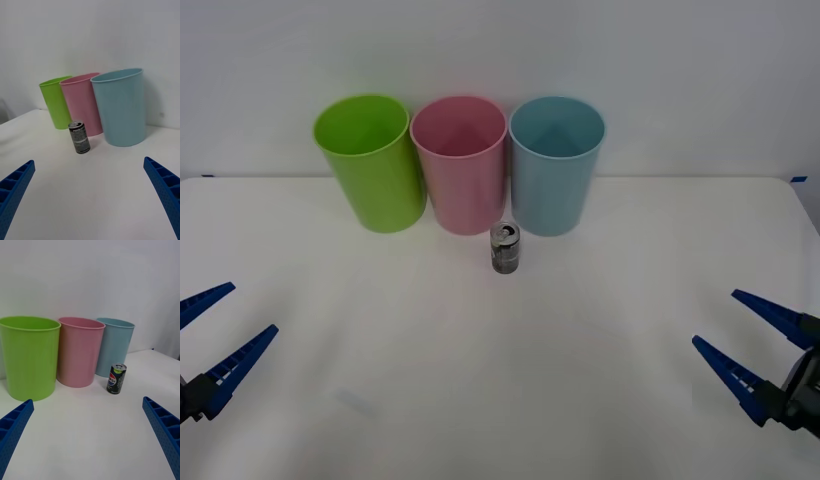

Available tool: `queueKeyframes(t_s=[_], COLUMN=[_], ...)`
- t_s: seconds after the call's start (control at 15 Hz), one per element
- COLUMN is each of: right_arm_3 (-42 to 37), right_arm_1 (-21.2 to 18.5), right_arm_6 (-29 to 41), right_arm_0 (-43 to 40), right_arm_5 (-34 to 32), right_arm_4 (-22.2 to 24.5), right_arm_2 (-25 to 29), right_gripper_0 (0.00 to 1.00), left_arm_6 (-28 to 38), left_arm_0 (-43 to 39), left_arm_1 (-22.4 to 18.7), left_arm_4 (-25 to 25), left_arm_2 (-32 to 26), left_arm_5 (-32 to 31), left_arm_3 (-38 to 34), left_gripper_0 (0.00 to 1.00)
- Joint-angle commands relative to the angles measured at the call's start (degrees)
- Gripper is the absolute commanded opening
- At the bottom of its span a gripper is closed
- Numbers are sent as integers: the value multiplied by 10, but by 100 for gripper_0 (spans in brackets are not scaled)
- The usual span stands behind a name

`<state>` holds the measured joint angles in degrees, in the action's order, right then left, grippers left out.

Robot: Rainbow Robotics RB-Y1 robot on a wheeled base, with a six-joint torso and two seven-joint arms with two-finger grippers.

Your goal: Grasp the object on the table and drop it into the matching bin: aluminum can to the light blue bin, PET bottle to the pink bin.

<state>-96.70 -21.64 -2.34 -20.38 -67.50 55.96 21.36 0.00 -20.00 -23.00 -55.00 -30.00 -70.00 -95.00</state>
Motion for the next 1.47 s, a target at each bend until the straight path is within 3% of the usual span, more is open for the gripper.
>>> queueKeyframes(t_s=[0.07,0.4,0.87,1.13,1.47], right_arm_3=[0,0,86,101,145], right_arm_1=[0,12,87,111,156], right_arm_6=[-22,-86,-94,-109,-119], right_arm_0=[3,18,103,127,168], right_arm_5=[22,99,114,181,211], right_arm_4=[6,34,138,156,203], right_arm_2=[-41,-107,-130,-178,-188], right_gripper_0=[100,100,100,100,100], left_arm_6=[0,0,0,0,0], left_arm_0=[0,0,0,0,0], left_arm_1=[0,0,0,0,0], left_arm_4=[0,0,0,0,0], left_arm_2=[0,0,0,0,0], left_arm_5=[0,0,0,0,0], left_arm_3=[0,0,0,0,0], left_gripper_0=[100,100,100,100,100])
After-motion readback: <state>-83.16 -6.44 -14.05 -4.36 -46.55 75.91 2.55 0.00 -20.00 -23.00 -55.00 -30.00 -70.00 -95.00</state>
